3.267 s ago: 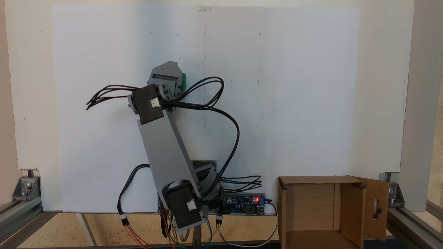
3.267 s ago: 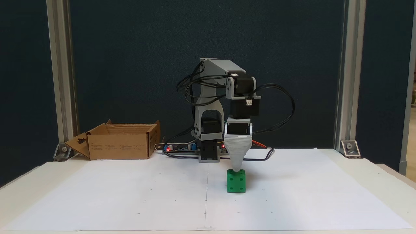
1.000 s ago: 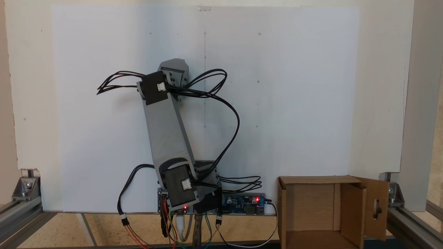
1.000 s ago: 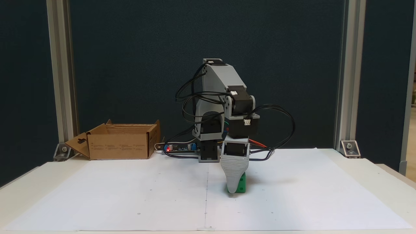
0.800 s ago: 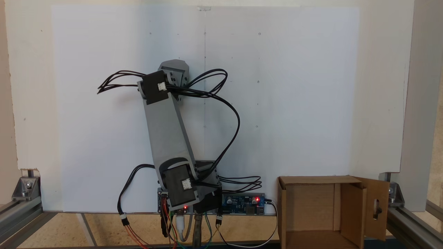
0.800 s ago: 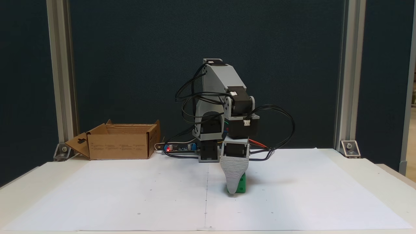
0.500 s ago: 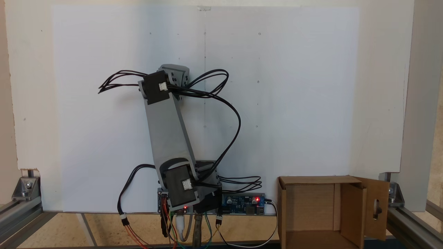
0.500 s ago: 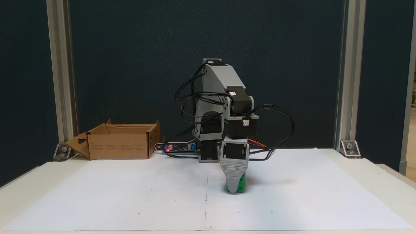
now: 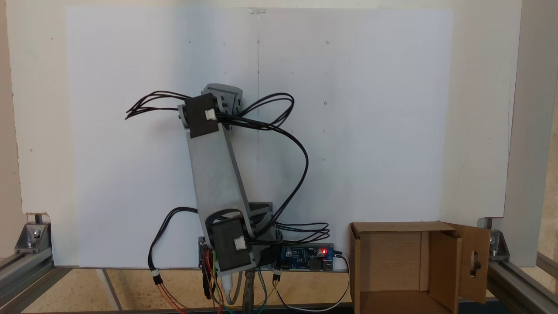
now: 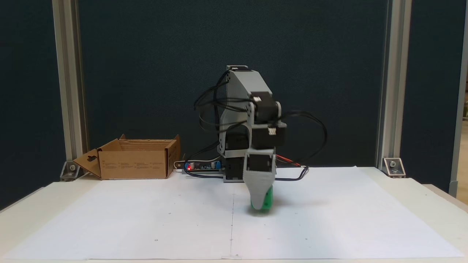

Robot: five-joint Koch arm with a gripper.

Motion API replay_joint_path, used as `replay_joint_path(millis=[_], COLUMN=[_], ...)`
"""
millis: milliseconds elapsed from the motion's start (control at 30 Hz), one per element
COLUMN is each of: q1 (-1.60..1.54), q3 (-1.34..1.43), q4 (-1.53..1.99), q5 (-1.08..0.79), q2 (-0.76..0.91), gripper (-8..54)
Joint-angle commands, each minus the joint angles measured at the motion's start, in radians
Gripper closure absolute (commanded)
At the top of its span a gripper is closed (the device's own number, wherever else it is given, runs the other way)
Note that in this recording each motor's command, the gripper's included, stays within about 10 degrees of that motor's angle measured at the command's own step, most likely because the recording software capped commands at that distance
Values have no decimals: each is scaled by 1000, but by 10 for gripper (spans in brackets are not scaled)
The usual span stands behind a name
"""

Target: Grasp a green dice and put it in the bin.

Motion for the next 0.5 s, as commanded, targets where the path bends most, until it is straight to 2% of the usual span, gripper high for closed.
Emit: replay_joint_path(millis=[0, 300, 467], q1=[23, 172, 212], q3=[-92, -686, -759], q4=[137, 635, 802], q5=[-52, -17, -17], q2=[57, 89, 130], gripper=[340, 340, 340])
